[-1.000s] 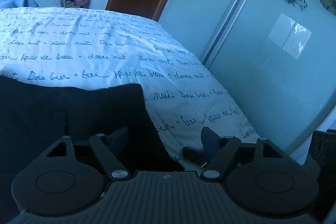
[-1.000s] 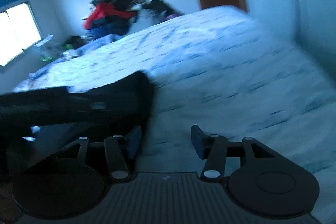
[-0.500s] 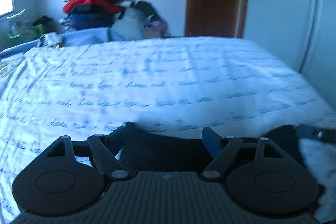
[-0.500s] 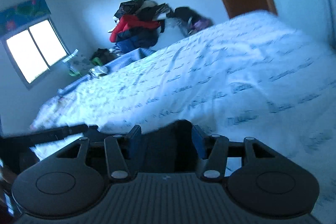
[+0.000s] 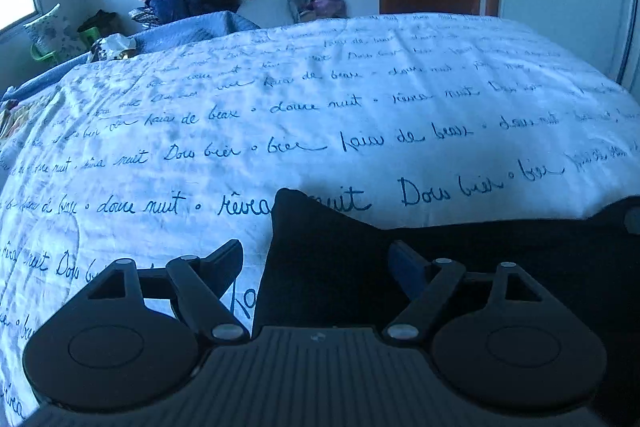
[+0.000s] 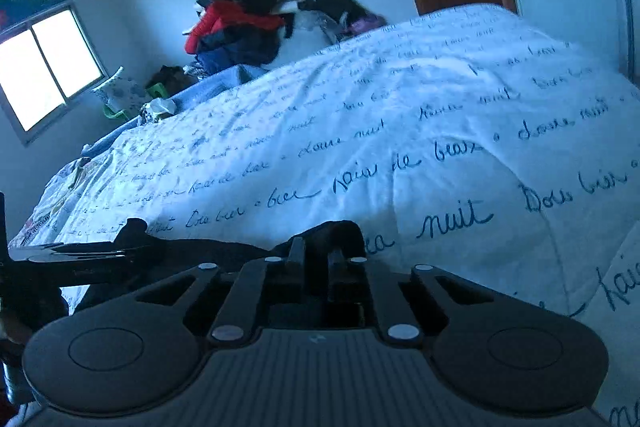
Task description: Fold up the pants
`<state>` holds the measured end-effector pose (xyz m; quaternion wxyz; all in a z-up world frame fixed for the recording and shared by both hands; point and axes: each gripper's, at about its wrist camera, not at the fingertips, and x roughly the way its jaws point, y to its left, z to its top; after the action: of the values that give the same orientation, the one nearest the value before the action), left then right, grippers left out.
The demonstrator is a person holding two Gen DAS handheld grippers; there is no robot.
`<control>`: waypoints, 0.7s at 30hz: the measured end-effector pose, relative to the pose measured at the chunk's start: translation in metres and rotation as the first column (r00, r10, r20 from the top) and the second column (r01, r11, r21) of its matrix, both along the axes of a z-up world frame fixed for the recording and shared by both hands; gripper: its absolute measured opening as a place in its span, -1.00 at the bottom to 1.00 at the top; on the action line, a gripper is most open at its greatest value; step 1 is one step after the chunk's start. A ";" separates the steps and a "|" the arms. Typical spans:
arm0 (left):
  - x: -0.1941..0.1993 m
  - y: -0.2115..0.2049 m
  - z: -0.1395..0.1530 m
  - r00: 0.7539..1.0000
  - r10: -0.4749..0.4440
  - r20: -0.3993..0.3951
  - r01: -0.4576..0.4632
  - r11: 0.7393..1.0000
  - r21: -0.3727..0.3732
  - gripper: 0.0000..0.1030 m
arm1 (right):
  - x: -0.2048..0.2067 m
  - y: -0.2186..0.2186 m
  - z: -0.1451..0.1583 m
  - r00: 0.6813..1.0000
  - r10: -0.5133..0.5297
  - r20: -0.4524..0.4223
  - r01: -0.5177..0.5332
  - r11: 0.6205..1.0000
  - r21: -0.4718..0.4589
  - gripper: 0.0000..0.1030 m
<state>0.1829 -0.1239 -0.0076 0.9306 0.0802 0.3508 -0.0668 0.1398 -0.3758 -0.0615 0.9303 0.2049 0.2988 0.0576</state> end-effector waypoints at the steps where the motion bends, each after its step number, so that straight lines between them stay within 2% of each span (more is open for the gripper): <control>1: -0.005 0.001 0.003 1.000 0.000 0.015 0.000 1.000 -0.005 0.54 | -0.003 -0.003 0.002 1.000 -0.014 0.002 0.014 1.000 0.011 -0.61; 2: -0.010 0.002 0.006 1.000 -0.002 0.026 0.002 1.000 -0.006 0.54 | -0.011 -0.006 0.007 0.999 -0.044 0.017 0.044 0.999 0.008 -0.48; 5: -0.030 0.001 0.015 0.998 -0.027 0.052 0.029 0.999 -0.034 0.54 | -0.047 -0.015 0.023 0.989 -0.117 0.093 0.118 0.993 -0.001 -0.45; 8: -0.049 -0.006 0.018 0.995 -0.075 0.062 0.079 0.995 -0.054 0.55 | -0.077 -0.024 0.024 0.991 -0.076 0.110 0.064 0.992 0.108 -0.44; 12: -0.067 -0.021 0.010 0.987 -0.156 0.044 0.158 0.987 -0.037 0.56 | -0.105 -0.030 0.011 0.996 -0.029 0.081 0.005 0.961 0.277 -0.44; 15: -0.077 -0.034 -0.001 0.980 -0.195 0.050 0.193 0.980 0.042 0.57 | -0.116 -0.029 -0.003 0.999 -0.005 0.053 -0.016 0.918 0.397 -0.44; 17: -0.084 -0.036 0.001 0.978 -0.196 0.073 0.192 0.980 0.053 0.56 | -0.121 -0.027 -0.010 0.999 0.003 0.042 -0.021 0.899 0.437 -0.44; 21: -0.096 -0.037 0.012 0.972 -0.218 0.090 0.220 0.975 -0.012 0.57 | -0.125 -0.026 -0.019 1.000 -0.009 0.008 0.005 0.891 0.454 -0.44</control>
<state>0.0871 -0.1614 0.0045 0.9329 0.1113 0.2977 -0.1693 0.0153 -0.4017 -0.0808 0.8583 0.4173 0.2719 0.1233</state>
